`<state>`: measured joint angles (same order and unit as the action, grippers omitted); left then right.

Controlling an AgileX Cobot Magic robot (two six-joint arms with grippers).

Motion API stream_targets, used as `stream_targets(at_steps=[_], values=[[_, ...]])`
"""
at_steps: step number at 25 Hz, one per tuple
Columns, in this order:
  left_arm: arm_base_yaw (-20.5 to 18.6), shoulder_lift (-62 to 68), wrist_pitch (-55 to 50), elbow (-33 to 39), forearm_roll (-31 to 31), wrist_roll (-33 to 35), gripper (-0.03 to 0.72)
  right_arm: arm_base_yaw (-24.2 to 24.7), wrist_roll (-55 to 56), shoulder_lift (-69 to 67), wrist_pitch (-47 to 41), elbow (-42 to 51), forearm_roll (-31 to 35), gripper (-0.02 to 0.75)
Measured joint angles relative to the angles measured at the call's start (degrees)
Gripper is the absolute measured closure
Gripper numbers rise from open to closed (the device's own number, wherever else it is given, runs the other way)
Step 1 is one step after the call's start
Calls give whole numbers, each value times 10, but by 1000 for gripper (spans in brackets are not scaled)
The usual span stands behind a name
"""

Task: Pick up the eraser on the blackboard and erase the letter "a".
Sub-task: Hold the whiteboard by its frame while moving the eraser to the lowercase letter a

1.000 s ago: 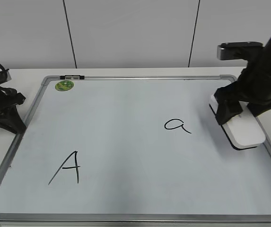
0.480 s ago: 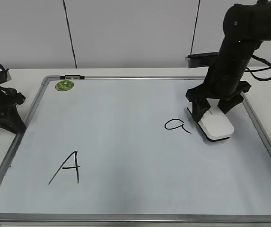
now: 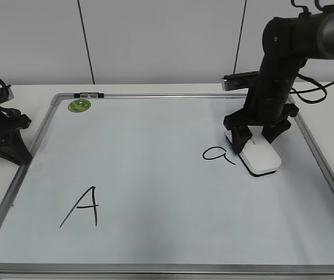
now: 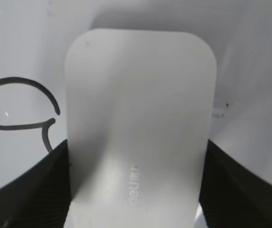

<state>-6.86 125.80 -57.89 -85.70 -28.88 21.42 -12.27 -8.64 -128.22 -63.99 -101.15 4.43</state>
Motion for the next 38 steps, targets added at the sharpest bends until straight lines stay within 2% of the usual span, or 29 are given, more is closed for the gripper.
stream_targets(at_steps=[8,21,31,38], values=[[-1,0,0,0,0,0,657,-36,0,-31,-17,-49,-6,195],[-1,0,0,0,0,0,657,-151,-19,-80,-57,-140,3,195],[-1,0,0,0,0,0,657,-148,-19,-85,-66,-153,-10,195],[-1,1,0,0,-2,0,657,-105,-14,-85,-65,-154,-9,196]])
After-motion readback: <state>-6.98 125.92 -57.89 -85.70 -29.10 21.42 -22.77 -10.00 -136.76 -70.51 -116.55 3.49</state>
